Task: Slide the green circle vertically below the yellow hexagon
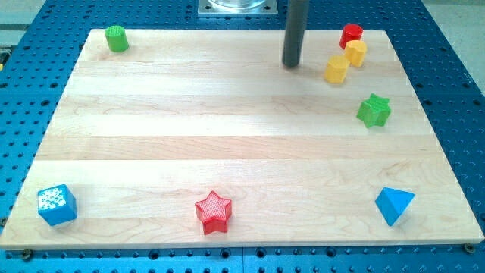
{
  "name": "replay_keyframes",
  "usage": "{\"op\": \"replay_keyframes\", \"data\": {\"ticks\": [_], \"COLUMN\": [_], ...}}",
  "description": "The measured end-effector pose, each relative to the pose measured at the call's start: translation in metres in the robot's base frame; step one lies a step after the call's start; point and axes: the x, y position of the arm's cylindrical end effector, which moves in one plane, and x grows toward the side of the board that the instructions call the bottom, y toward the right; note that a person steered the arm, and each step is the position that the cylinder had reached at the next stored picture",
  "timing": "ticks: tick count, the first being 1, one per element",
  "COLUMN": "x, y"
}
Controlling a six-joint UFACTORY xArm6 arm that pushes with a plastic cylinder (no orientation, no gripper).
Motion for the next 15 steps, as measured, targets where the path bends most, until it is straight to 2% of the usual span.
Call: {"op": "replay_keyframes", "data": {"ticks": [1,2,3,5,6,7,8,9,10,11,14,15], "x": [0.033,0.048,0.044,0.113,0.053,-0.026,-0.035,-0.085,-0.035,0.053,0.056,0.064], "y": [0.054,0.083,0.050,-0.216,-0.328,-0.411,-0.422,-0.346,-0.288,-0.257,-0.247,-0.289]}}
